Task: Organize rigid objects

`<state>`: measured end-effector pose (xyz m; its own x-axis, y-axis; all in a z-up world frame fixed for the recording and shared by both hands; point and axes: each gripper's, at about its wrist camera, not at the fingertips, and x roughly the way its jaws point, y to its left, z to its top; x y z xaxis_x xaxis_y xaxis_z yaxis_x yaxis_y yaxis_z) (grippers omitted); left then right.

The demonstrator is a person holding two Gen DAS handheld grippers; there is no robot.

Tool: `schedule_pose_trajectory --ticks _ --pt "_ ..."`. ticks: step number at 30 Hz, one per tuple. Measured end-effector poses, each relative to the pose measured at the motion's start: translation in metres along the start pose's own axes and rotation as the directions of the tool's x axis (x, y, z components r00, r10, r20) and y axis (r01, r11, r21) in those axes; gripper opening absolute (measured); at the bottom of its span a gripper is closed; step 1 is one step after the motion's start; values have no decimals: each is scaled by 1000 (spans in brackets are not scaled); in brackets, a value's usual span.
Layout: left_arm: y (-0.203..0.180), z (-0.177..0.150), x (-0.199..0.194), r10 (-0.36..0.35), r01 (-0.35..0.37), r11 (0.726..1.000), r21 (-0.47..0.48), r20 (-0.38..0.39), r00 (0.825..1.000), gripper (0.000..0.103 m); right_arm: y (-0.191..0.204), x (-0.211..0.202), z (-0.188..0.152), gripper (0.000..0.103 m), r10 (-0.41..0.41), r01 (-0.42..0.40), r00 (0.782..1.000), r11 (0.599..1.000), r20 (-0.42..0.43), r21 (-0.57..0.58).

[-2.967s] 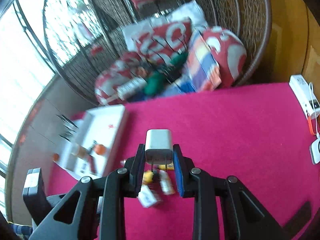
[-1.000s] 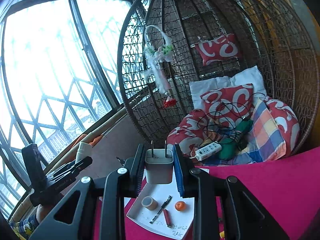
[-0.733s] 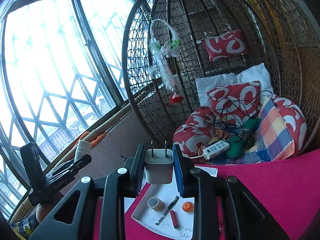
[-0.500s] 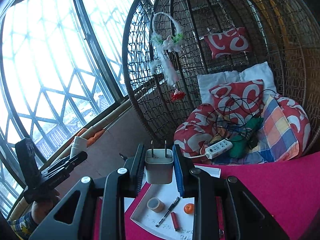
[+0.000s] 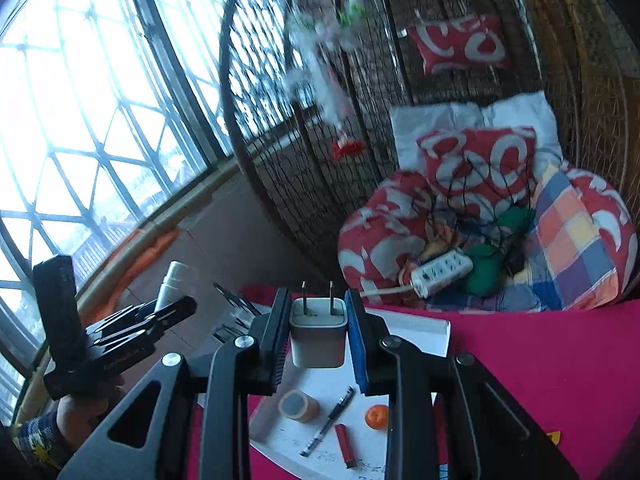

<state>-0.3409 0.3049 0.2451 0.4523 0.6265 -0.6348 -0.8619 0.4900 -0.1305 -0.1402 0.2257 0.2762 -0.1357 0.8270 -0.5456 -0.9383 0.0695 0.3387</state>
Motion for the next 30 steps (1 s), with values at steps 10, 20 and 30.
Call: schedule_pose_trajectory --ticks 10,20,30 --pt "8 -53 140 -50 26 998 -64 -397 917 36 -51 119 -59 26 -105 137 933 988 -344 70" --pt "-4 -70 159 -39 24 999 -39 -466 884 37 -69 154 -98 27 -143 211 882 972 -448 104" --pt "-5 -67 143 36 -52 998 -35 -364 931 103 -72 132 -96 103 -160 216 912 970 -377 113"
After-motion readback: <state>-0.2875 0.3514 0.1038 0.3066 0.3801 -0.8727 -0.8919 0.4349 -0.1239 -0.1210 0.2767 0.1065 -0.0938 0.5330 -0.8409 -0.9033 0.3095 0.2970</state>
